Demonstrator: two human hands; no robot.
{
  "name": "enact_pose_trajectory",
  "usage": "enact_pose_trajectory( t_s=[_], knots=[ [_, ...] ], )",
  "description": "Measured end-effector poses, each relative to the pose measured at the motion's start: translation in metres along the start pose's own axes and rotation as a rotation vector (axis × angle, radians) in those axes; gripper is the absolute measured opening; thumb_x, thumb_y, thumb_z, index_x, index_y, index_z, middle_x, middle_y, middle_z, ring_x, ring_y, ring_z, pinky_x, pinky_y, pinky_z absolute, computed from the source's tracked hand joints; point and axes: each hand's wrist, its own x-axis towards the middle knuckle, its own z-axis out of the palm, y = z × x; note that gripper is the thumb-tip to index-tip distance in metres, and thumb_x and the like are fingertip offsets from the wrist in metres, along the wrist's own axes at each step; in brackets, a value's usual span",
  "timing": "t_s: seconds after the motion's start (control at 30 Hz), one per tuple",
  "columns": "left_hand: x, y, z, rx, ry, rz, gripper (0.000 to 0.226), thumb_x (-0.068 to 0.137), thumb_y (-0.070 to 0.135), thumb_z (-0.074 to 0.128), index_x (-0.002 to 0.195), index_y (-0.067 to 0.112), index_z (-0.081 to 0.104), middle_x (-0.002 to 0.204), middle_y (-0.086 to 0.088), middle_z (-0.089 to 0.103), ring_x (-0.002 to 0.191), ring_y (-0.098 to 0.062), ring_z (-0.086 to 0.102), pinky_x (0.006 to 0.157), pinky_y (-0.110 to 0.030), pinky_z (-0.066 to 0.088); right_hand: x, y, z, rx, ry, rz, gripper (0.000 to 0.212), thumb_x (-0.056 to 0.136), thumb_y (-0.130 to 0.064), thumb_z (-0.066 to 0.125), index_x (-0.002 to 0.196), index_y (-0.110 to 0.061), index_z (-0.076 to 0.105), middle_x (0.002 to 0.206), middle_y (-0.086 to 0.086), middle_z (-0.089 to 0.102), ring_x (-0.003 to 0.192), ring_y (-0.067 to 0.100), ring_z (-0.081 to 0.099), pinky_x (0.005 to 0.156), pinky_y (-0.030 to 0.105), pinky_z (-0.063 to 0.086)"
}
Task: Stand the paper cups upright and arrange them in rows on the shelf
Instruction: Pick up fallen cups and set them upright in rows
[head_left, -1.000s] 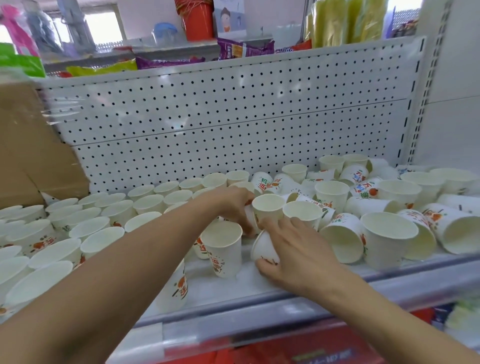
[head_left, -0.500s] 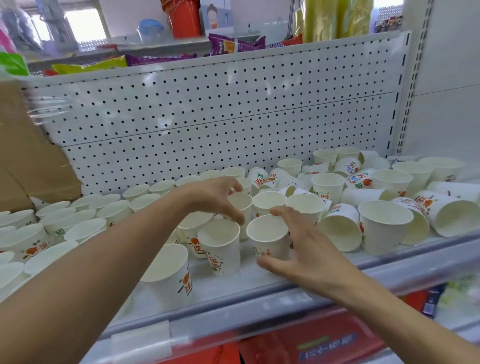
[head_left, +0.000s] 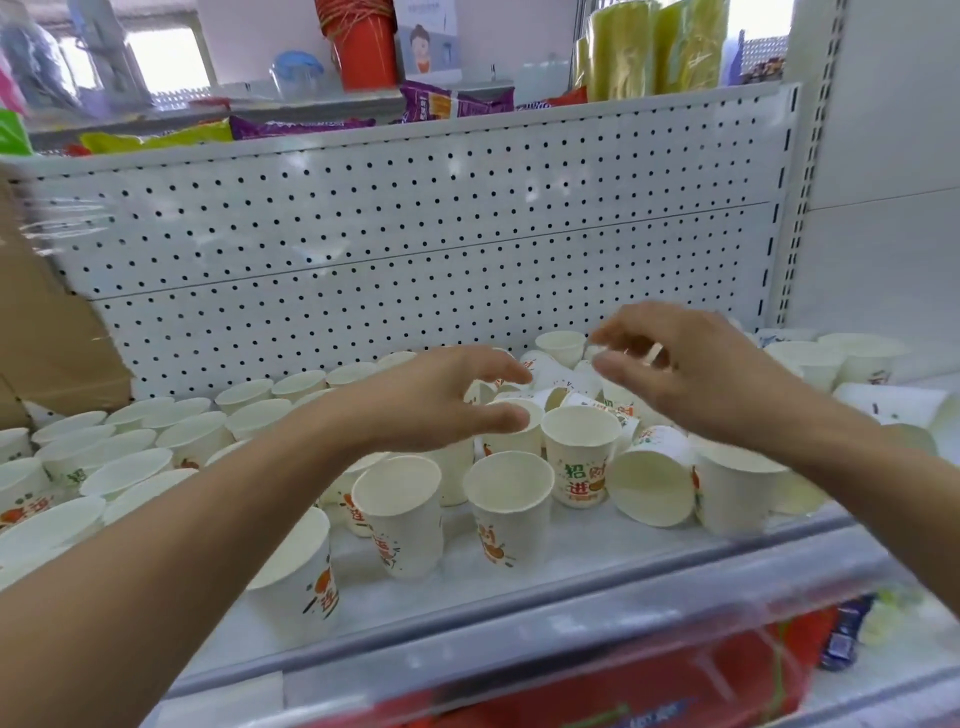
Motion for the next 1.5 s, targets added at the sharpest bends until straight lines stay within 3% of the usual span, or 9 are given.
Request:
enact_pose_trajectory(
  t_s=[0.23, 0.4, 0.6, 0.73, 0.9, 1.0, 1.1, 1.33, 1.5],
  knots=[
    [0.031, 0.023, 0.025, 0.143, -0.064, -0.031, 0.033, 0.091, 0.048, 0.058, 0.12, 0.033, 0.06, 0.12, 0.018, 0.059, 0.111, -0.001, 0.052, 0.098, -0.032, 0.044, 0.057, 0.051, -0.01, -0.037, -0.535, -0.142, 0.019, 0.093, -0.031, 0.06, 0.11, -0.036, 0.066, 0.101, -0.024, 0.063, 0.095, -0.005, 0.058, 0.087, 0.024, 0.05],
    [0.037, 0.034, 0.036, 0.153, -0.124, -0.092, 0.031, 0.091, 0.029, 0.056, 0.115, 0.048, 0.057, 0.122, 0.02, 0.052, 0.111, 0.002, 0.047, 0.097, -0.026, 0.04, 0.087, 0.075, 0.002, -0.158, -0.597, -0.301, 0.023, 0.096, -0.025, 0.054, 0.114, -0.033, 0.065, 0.111, -0.017, 0.06, 0.098, 0.001, 0.055, 0.087, 0.024, 0.047],
    [0.045, 0.043, 0.049, 0.258, -0.105, -0.2, 0.021, 0.089, 0.03, 0.059, 0.108, 0.031, 0.068, 0.127, 0.016, 0.051, 0.115, -0.004, 0.047, 0.097, -0.027, 0.039, 0.113, 0.075, 0.029, -0.251, -0.755, -0.492, 0.023, 0.095, -0.031, 0.056, 0.117, -0.031, 0.063, 0.106, -0.008, 0.058, 0.094, 0.009, 0.052, 0.077, 0.019, 0.042],
    [0.035, 0.053, 0.051, 0.281, -0.083, -0.23, 0.023, 0.088, 0.024, 0.059, 0.108, 0.028, 0.07, 0.126, 0.017, 0.052, 0.109, 0.001, 0.046, 0.083, -0.008, 0.035, 0.12, 0.081, 0.044, -0.271, -0.845, -0.541, 0.027, 0.092, -0.042, 0.057, 0.116, -0.03, 0.061, 0.099, -0.012, 0.055, 0.088, 0.005, 0.052, 0.077, 0.025, 0.044],
    [0.025, 0.065, 0.047, 0.299, -0.064, -0.274, 0.031, 0.087, 0.012, 0.05, 0.099, 0.037, 0.063, 0.129, 0.027, 0.045, 0.109, 0.011, 0.042, 0.087, -0.009, 0.032, 0.122, 0.089, 0.043, -0.2, -0.853, -0.597, 0.012, 0.09, -0.043, 0.059, 0.095, -0.032, 0.059, 0.095, -0.01, 0.058, 0.084, 0.009, 0.054, 0.078, 0.028, 0.048],
    [0.031, 0.062, 0.034, 0.232, 0.115, -0.287, 0.029, 0.088, 0.011, 0.05, 0.092, 0.038, 0.059, 0.114, 0.02, 0.055, 0.103, 0.004, 0.052, 0.084, -0.022, 0.042, 0.119, 0.093, 0.028, -0.113, -0.814, -0.61, 0.01, 0.088, -0.042, 0.062, 0.081, -0.035, 0.059, 0.086, -0.009, 0.058, 0.075, 0.006, 0.052, 0.072, 0.027, 0.046],
    [0.052, 0.049, 0.023, 0.156, 0.222, -0.301, 0.017, 0.092, 0.021, 0.056, 0.098, 0.034, 0.064, 0.099, 0.02, 0.062, 0.09, 0.005, 0.058, 0.078, -0.017, 0.046, 0.111, 0.098, 0.013, -0.051, -0.77, -0.604, 0.011, 0.085, -0.042, 0.066, 0.081, -0.033, 0.063, 0.084, -0.012, 0.056, 0.075, 0.004, 0.05, 0.07, 0.024, 0.045],
    [0.117, 0.022, 0.044, 0.311, -0.017, -0.404, 0.041, 0.081, 0.05, 0.069, 0.116, 0.03, 0.064, 0.106, 0.014, 0.066, 0.096, -0.008, 0.06, 0.084, -0.033, 0.051, 0.104, 0.103, 0.008, -0.054, -0.841, -0.554, 0.018, 0.078, -0.054, 0.069, 0.086, -0.038, 0.071, 0.087, -0.014, 0.056, 0.083, 0.003, 0.05, 0.076, 0.028, 0.048],
    [0.133, 0.013, 0.047, 0.42, 0.041, -0.371, 0.029, 0.087, 0.049, 0.057, 0.104, 0.029, 0.068, 0.098, 0.01, 0.064, 0.09, -0.017, 0.061, 0.08, -0.038, 0.053, 0.138, 0.108, 0.007, 0.064, -0.624, -0.434, 0.031, 0.086, -0.047, 0.061, 0.081, -0.019, 0.073, 0.079, 0.004, 0.066, 0.063, 0.013, 0.053, 0.061, 0.03, 0.046]
  ],
)
